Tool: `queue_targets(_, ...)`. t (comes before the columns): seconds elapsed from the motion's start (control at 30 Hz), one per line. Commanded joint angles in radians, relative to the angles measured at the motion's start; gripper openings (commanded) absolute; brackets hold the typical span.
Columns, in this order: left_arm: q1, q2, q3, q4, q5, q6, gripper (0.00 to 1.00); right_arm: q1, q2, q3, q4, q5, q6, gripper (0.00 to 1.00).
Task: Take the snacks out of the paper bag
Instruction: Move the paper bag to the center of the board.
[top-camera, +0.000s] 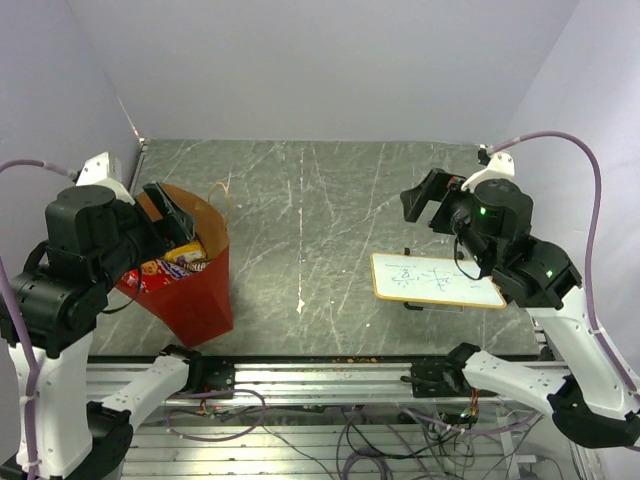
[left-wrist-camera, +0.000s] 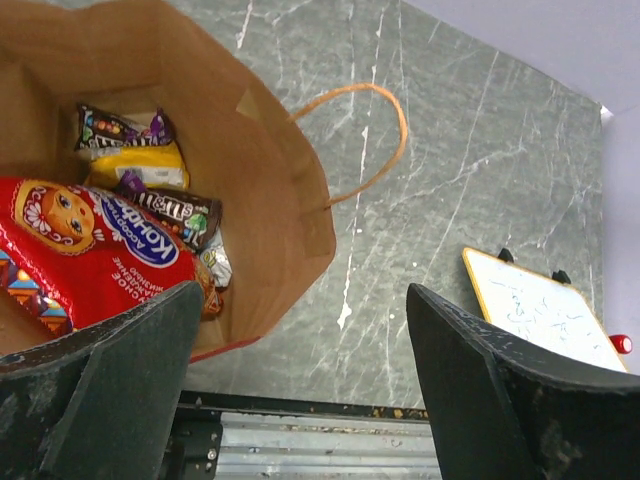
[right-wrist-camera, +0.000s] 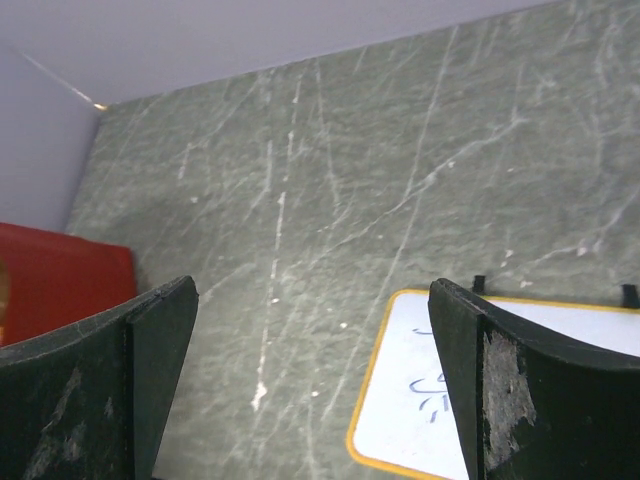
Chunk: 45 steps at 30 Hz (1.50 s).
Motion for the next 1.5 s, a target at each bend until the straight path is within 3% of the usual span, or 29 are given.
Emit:
queue_targets(0.0,0.001,-0.003,-0.062,-0.011,0.053,-0.037,0.94,-0.01,-0.058,-0.032,-0.021,-0.066,0.139,1.0)
queue_targets(0.23,0.001,0.066,-0.165,0.182,0.251,-0.031,0.93,-0.012,-0.189,-0.119,0.013,-0.104,0.214,1.0)
queue_targets(0.47,0.001,0.188,-0.216,0.331,0.309,-0.021,0.96,-0.014,-0.127,-0.057,-0.088,-0.105,0.233,1.0)
queue_targets(0.53,0.001,0.234,-0.208,0.354,0.32,-0.009,0.74,-0.013,-0.116,-0.048,-0.097,-0.089,0.232,1.0)
queue_targets(0.6,0.002,0.282,-0.193,0.369,0.343,-0.003,0.61,-0.013,-0.119,-0.051,-0.078,-0.09,0.217,1.0)
queue_targets(0.67,0.003,0.318,-0.183,0.383,0.354,0.001,0.55,-0.013,-0.125,-0.061,-0.063,-0.089,0.213,1.0)
queue_targets(0.8,0.003,0.358,-0.176,0.404,0.349,0.009,0.51,-0.013,-0.127,-0.092,-0.042,-0.076,0.223,1.0)
queue_targets(0.93,0.003,0.38,-0.178,0.45,0.433,-0.035,0.24,-0.013,-0.105,-0.116,-0.002,-0.073,0.204,1.0)
queue_targets(1.07,0.002,0.379,-0.205,0.622,0.601,-0.159,0.08,-0.013,-0.015,-0.084,0.044,-0.055,0.104,1.0)
queue_targets(1.2,-0.01,0.414,-0.193,0.827,0.726,-0.269,0.07,-0.014,0.112,0.003,0.087,-0.066,-0.003,1.0)
queue_targets(1.47,-0.102,0.575,-0.108,0.939,0.734,-0.354,0.07,-0.014,0.274,0.091,0.158,-0.195,-0.012,0.99)
